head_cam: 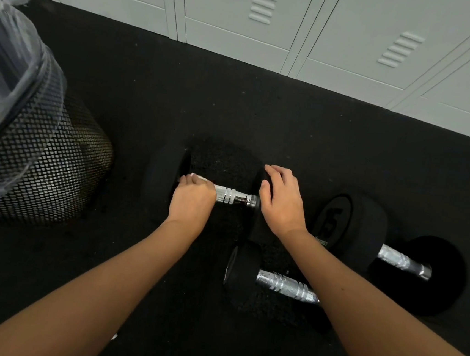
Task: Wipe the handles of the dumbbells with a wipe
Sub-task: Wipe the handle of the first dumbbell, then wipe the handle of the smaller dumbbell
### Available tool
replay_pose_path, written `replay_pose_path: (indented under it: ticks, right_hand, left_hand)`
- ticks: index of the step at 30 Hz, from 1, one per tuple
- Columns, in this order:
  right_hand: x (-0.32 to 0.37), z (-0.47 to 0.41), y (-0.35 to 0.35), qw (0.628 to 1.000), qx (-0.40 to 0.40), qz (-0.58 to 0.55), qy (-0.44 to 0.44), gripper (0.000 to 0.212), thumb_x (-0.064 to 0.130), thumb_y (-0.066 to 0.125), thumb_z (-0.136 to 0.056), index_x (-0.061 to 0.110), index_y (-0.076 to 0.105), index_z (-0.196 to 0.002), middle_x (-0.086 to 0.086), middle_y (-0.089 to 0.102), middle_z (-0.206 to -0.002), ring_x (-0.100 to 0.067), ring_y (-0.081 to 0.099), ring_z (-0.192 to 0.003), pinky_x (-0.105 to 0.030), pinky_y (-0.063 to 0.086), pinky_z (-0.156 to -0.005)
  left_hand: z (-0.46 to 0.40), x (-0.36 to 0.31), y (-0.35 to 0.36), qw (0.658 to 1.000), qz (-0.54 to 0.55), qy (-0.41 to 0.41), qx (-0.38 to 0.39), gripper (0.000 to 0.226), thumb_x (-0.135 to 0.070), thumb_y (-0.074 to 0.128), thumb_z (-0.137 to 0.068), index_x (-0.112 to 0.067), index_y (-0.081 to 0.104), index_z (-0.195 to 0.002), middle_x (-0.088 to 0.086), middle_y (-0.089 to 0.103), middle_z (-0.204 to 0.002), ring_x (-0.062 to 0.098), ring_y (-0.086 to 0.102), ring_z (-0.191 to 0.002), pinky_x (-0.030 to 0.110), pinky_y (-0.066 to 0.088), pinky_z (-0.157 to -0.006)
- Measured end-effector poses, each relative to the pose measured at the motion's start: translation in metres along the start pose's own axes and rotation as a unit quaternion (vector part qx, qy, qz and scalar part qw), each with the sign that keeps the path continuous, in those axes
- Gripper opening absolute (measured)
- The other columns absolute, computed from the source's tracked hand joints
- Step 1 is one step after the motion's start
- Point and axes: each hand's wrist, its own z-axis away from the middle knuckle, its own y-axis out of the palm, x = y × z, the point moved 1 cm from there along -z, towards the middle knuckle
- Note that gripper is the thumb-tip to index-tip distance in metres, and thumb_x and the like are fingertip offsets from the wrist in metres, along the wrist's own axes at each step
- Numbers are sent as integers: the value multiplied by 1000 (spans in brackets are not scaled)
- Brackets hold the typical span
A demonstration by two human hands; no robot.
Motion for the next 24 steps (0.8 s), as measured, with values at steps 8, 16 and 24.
replay_pose_path:
  ticks: [8,16,24]
  right_hand:
    - [12,-5,-14,989,123,-20,82,46,29,34,-100,12,34,-143,-2,29,-150,-18,17,-142,-30,19,-114]
    - [40,21,-70,960,33,-212,179,33,34,57,-90,13,63,-115,2,63,-111,-12,59,-102,-19,46,-84]
    - [13,62,-70,818,152,-456,317,7,2,56,-90,3,63,-89,-14,64,-92,-19,63,-80,-29,55,-70]
  left_hand:
    - [10,-10,-36,967,221,-62,108,17,3,44,-91,-6,57,-98,8,61,-89,20,59,-75,26,40,-58]
    - [21,-24,-69,636,717,-206,196,27,-7,50,-94,-5,53,-121,4,56,-101,14,54,-90,22,46,-68]
    - [51,-68,-59,641,728,-182,160,14,-13,57,-91,-10,57,-105,-7,54,-79,2,49,-69,15,36,-56]
